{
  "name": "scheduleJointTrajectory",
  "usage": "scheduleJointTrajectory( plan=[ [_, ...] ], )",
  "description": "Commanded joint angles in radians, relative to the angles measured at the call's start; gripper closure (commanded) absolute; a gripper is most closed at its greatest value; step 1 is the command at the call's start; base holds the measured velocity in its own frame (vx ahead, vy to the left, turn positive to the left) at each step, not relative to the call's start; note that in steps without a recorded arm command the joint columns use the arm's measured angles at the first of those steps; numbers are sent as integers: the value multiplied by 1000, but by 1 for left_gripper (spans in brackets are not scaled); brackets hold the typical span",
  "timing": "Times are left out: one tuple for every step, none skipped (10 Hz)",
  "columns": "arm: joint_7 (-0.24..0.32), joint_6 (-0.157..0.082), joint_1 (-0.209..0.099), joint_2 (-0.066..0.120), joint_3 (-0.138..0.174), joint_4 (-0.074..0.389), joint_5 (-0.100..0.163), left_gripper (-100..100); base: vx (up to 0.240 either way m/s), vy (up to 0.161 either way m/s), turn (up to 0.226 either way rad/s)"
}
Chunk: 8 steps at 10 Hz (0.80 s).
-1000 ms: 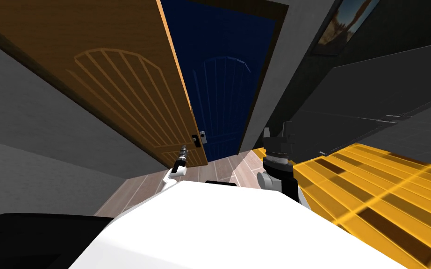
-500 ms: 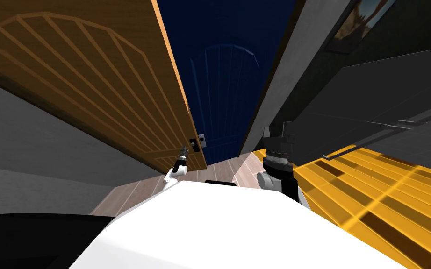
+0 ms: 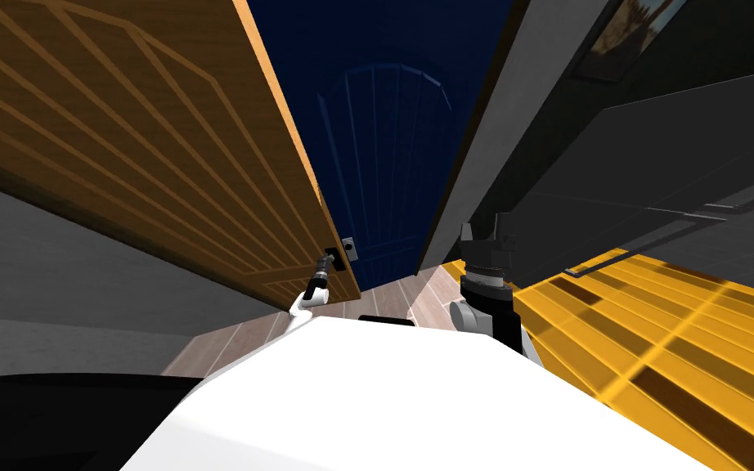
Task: Pull the door open
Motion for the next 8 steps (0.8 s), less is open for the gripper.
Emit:
scheduleJointTrajectory(
  plan=[
    [0, 2, 4, -1, -1, 3, 0, 100, -28, 0, -4],
    [0, 2, 4, -1, -1, 3, 0, 100, -16, -3, 4],
    [0, 2, 4, -1, -1, 3, 0, 100, -6, -4, 5],
    [6, 2, 18, 9, -2, 4, 2, 100, -106, 26, -23],
    [9, 2, 21, 12, -3, 4, 2, 100, -199, 16, -35],
    [14, 1, 26, 18, -8, 2, 3, 100, -197, 30, -52],
    [21, 0, 30, 25, -16, -1, 3, 100, -200, 17, -87],
    [28, -1, 33, 32, -25, -5, 4, 100, -224, 48, -89]
  ],
)
